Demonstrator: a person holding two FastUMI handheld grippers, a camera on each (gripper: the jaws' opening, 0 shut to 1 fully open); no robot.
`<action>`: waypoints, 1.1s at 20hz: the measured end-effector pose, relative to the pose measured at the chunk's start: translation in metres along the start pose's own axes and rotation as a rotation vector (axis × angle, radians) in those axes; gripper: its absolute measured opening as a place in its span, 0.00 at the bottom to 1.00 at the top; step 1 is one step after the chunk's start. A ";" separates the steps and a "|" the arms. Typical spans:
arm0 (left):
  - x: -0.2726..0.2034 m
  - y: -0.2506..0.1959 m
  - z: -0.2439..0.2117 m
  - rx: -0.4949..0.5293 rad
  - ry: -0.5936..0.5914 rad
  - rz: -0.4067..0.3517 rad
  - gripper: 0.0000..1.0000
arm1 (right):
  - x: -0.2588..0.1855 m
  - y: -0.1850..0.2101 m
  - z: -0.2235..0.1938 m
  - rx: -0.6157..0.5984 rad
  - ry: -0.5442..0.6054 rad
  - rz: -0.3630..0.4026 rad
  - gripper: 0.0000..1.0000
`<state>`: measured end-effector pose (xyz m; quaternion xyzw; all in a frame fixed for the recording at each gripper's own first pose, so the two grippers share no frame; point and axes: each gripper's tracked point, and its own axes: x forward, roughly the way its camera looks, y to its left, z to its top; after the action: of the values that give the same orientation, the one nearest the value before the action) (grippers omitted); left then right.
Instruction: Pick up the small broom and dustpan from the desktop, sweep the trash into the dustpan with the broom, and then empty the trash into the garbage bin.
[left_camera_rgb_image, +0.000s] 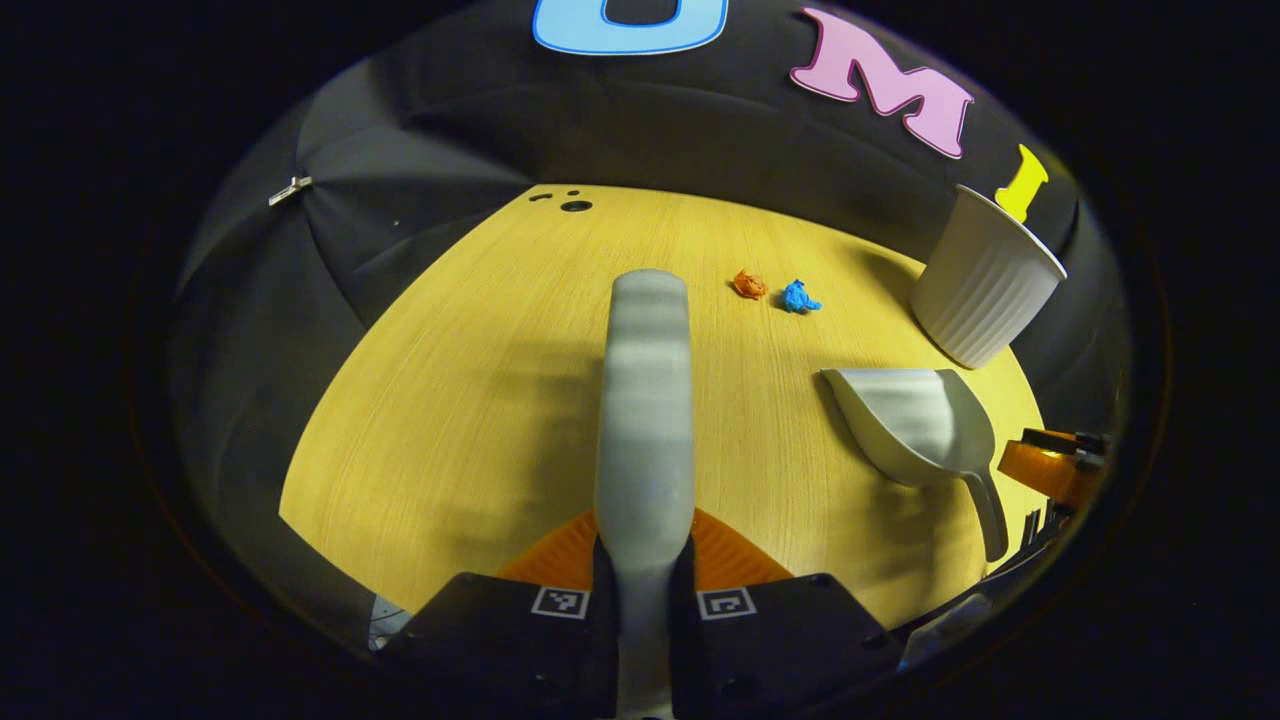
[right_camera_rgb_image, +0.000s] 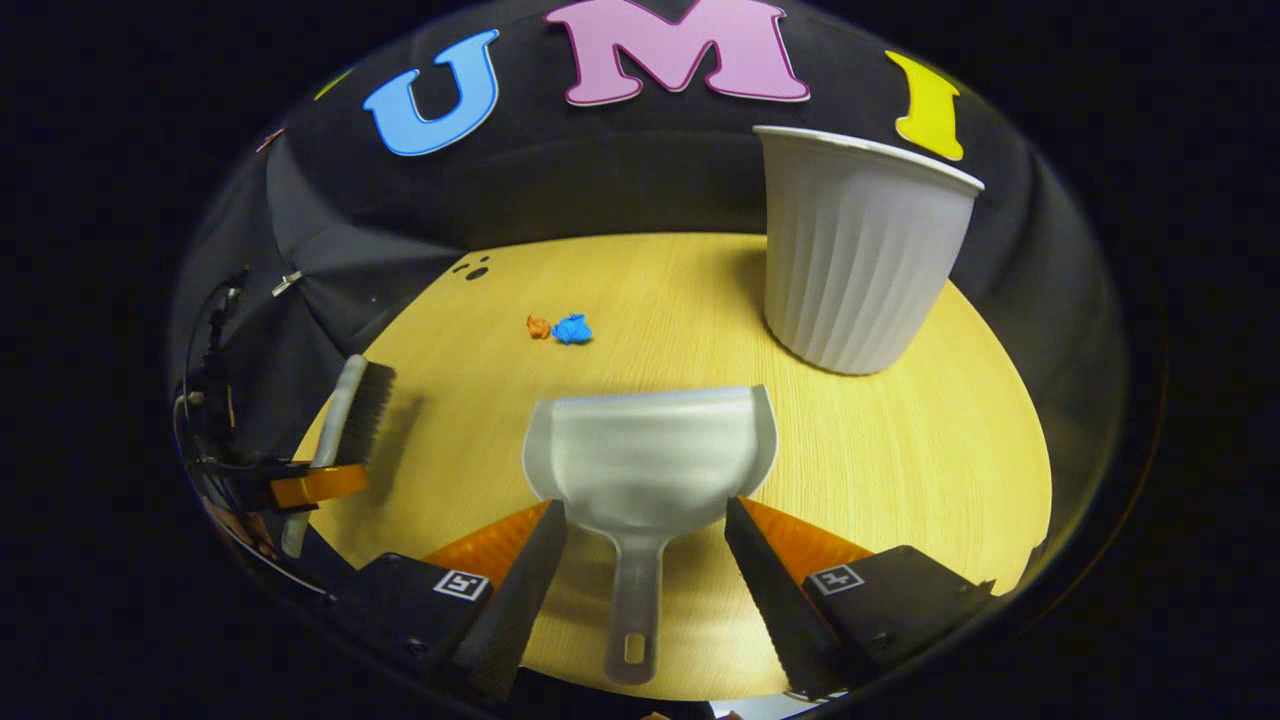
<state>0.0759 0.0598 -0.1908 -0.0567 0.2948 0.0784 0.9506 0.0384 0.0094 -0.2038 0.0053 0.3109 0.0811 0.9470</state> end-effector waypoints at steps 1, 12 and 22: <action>-0.003 0.002 -0.001 -0.001 -0.005 0.007 0.25 | 0.003 -0.003 -0.005 -0.002 0.017 -0.009 0.99; -0.011 -0.002 -0.008 0.053 0.022 0.048 0.25 | 0.018 -0.011 -0.046 0.036 0.203 -0.027 0.99; 0.012 -0.023 0.010 0.112 0.044 0.028 0.25 | 0.058 -0.006 -0.062 0.038 0.310 -0.039 0.77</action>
<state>0.0950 0.0404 -0.1882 -0.0009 0.3202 0.0740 0.9444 0.0492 0.0100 -0.2883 0.0046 0.4550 0.0567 0.8887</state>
